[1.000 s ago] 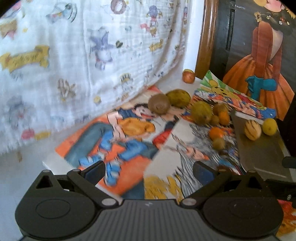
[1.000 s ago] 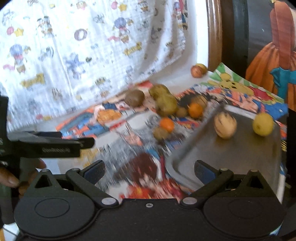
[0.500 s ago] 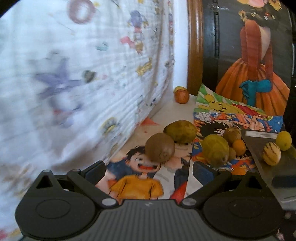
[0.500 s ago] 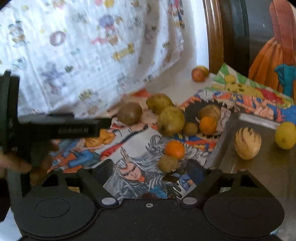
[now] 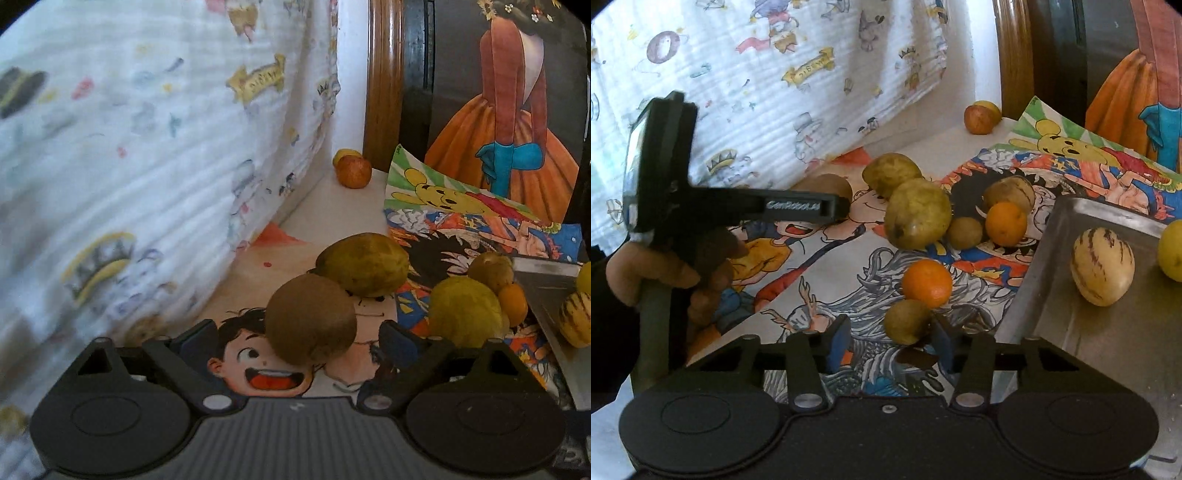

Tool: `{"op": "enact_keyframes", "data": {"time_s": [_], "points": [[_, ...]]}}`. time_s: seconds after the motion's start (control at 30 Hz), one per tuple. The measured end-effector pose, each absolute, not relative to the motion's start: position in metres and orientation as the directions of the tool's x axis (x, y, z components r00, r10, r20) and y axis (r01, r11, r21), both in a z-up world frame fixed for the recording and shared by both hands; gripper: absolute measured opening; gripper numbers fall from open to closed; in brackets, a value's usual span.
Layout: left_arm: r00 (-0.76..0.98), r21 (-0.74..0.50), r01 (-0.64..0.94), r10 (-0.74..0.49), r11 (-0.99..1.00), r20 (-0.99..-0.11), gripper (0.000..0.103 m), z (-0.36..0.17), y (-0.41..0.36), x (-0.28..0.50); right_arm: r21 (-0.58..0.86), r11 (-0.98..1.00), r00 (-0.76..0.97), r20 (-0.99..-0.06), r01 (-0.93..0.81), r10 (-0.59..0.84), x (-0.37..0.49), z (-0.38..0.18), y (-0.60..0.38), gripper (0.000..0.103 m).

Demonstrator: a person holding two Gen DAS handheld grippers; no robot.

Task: Organize fruits
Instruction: 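Grasp the brown kiwi with the left tool while the right tool grasps a small olive fruit, then lower the kiwi onto the tray with the left tool while the right tool releases its fruit there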

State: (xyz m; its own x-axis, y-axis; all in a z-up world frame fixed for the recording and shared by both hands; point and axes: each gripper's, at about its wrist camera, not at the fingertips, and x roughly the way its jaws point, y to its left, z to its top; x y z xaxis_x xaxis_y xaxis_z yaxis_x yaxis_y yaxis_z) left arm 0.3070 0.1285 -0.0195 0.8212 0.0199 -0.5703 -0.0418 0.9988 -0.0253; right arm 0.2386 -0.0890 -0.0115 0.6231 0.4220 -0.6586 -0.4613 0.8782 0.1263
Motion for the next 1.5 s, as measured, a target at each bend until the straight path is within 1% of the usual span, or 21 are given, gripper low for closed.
{"op": "enact_keyframes", "data": {"time_s": [0.07,0.13,0.17,0.27,0.33,0.57,0.7,1.0,1.3,1.5], "points": [[0.816,-0.032,-0.04,0.014,0.999,-0.578,0.089,-0.02,0.128,0.313,0.128,0.877,0.625,-0.655,-0.463,0.425,0.239,-0.012,-0.089,0.045],[0.81,-0.042,-0.039,0.007,0.998,-0.587,0.081,-0.021,0.129,0.317,0.131,0.876,0.626,-0.651,-0.464,0.428,0.241,-0.013,-0.09,0.041],[0.806,-0.049,-0.036,0.0,0.998,-0.592,0.079,-0.021,0.129,0.319,0.133,0.876,0.626,-0.65,-0.464,0.43,0.241,-0.013,-0.09,0.04],[0.796,-0.06,-0.031,-0.012,0.998,-0.605,0.063,-0.024,0.129,0.323,0.131,0.875,0.63,-0.645,-0.466,0.432,0.241,-0.014,-0.09,0.036],[0.79,-0.062,-0.037,-0.008,0.997,-0.613,0.061,-0.024,0.129,0.324,0.13,0.873,0.631,-0.642,-0.47,0.436,0.241,-0.015,-0.09,0.034],[0.786,-0.048,-0.065,0.022,0.997,-0.618,0.06,-0.024,0.125,0.318,0.13,0.871,0.629,-0.642,-0.474,0.438,0.24,-0.015,-0.091,0.027],[0.775,-0.054,-0.063,0.015,0.997,-0.632,0.06,-0.022,0.119,0.31,0.132,0.868,0.626,-0.643,-0.478,0.442,0.237,-0.014,-0.092,0.027],[0.758,-0.074,-0.051,-0.009,0.996,-0.652,0.06,-0.017,0.108,0.281,0.182,0.856,0.608,-0.633,-0.485,0.479,0.226,-0.012,-0.102,0.026],[0.776,-0.094,-0.041,-0.027,0.995,-0.63,0.06,-0.005,0.087,0.247,0.239,0.844,0.615,-0.595,-0.479,0.518,0.208,-0.001,-0.123,0.026],[0.793,-0.12,-0.014,-0.062,0.993,-0.606,0.059,0.006,0.061,0.234,0.254,0.859,0.654,-0.563,-0.445,0.506,0.199,0.011,-0.15,0.026]]}}
